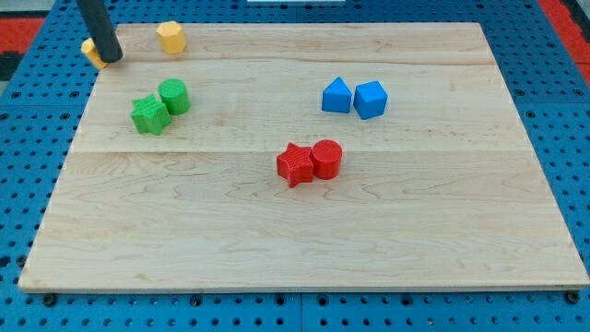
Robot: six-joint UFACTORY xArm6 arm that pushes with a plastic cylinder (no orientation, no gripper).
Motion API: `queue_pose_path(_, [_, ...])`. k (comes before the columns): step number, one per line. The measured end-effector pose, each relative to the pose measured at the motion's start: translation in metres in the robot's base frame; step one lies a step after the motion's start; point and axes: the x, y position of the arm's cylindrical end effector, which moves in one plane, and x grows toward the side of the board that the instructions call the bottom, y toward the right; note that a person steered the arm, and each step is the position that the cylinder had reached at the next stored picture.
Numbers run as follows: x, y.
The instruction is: Move the green circle closer to yellow hexagon
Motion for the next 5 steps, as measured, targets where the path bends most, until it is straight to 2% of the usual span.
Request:
queue_pose_path(1, [0.051, 0.001])
queue_pose_path(2, [0.026, -0.031])
queue_pose_path(3, [0.011, -0.023])
queue_pose_path(4, [0.016, 0.05])
queue_pose_path(5, [0.061, 0.17])
